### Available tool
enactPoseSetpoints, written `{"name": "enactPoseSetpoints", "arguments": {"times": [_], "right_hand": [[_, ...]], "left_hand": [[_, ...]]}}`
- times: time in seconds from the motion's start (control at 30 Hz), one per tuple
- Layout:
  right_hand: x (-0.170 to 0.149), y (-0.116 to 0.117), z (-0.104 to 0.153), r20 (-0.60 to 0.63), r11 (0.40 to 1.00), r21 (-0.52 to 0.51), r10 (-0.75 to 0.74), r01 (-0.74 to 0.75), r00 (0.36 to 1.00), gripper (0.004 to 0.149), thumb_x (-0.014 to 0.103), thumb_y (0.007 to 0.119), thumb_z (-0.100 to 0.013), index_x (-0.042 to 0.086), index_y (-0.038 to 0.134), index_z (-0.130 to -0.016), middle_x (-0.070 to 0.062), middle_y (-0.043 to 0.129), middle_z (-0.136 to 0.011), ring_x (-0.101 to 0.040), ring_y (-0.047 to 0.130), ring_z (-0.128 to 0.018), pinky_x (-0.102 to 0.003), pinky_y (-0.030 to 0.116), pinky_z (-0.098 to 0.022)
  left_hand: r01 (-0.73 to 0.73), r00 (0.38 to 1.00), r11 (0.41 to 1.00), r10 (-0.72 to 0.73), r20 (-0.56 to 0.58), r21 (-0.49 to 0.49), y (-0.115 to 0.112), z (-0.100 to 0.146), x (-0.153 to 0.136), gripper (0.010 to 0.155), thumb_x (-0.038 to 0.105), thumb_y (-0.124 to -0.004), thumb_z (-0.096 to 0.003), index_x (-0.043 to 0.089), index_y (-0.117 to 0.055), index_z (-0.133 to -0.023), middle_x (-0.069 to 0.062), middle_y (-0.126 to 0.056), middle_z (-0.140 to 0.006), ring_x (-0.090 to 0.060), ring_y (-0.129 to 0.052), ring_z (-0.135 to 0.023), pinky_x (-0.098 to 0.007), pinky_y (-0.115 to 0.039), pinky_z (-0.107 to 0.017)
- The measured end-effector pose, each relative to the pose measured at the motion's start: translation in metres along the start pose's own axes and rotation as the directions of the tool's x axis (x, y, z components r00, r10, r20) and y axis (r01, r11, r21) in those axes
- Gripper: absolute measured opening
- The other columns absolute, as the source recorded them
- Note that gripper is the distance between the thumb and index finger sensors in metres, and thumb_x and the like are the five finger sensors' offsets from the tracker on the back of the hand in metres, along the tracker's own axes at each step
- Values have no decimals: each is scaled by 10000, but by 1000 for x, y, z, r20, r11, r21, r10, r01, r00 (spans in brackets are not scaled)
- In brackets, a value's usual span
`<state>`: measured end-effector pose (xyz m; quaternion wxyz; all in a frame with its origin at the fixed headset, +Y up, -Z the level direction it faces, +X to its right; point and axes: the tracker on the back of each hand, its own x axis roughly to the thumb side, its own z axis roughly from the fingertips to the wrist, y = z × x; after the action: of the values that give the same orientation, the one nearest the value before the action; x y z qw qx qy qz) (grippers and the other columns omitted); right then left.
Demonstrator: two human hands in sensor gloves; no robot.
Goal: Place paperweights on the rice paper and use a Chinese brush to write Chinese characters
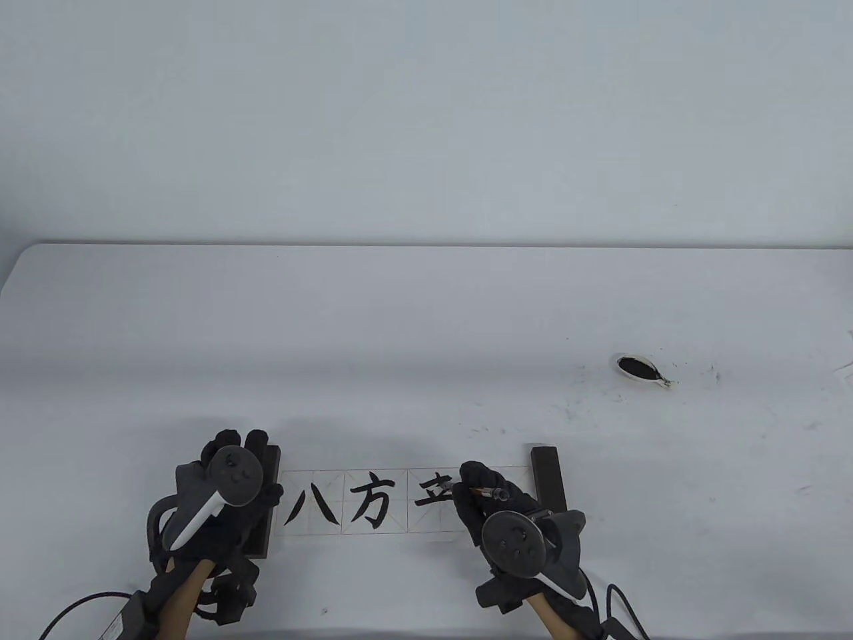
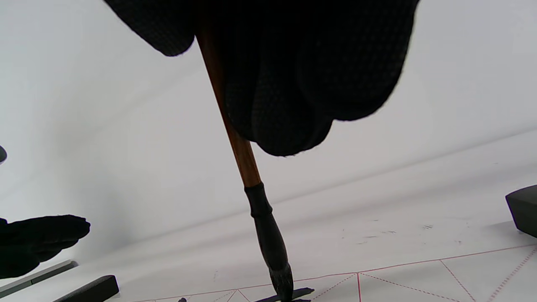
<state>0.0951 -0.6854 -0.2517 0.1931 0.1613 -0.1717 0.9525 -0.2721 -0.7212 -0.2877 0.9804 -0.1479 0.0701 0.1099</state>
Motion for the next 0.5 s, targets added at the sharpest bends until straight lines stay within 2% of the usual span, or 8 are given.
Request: {"name": "enactPoseSetpoints", "arguments": {"times": [0.27,0.43,0.5], "right_hand": [[1,-9,1,12,998,18,-58,58,998,391,391,662,-554,101,835,-750,-104,1000,-554,-215,1021,-365,-301,872,-249],[2,-10,0,13,998,28,-60,60,998,385,392,663,-552,103,846,-729,-93,1006,-526,-206,1022,-340,-292,872,-232],[0,-12,1,6,997,-5,-72,72,997,391,395,660,-553,102,842,-736,-92,1006,-531,-201,1023,-345,-288,874,-233]], "left_hand": [[0,1000,1000,0,-2,-2,0,0,0,824,535,-586,-529,413,-56,-1148,-66,-22,-1253,-360,-116,-1203,-512,-123,-865],[0,1000,1000,0,-2,-3,-1,0,0,824,535,-586,-529,413,-56,-1148,-66,-24,-1254,-358,-116,-1204,-513,-124,-865],[0,1000,1000,0,-2,-4,-1,0,0,824,534,-586,-529,413,-56,-1148,-74,-23,-1253,-361,-116,-1203,-512,-124,-865]]}}
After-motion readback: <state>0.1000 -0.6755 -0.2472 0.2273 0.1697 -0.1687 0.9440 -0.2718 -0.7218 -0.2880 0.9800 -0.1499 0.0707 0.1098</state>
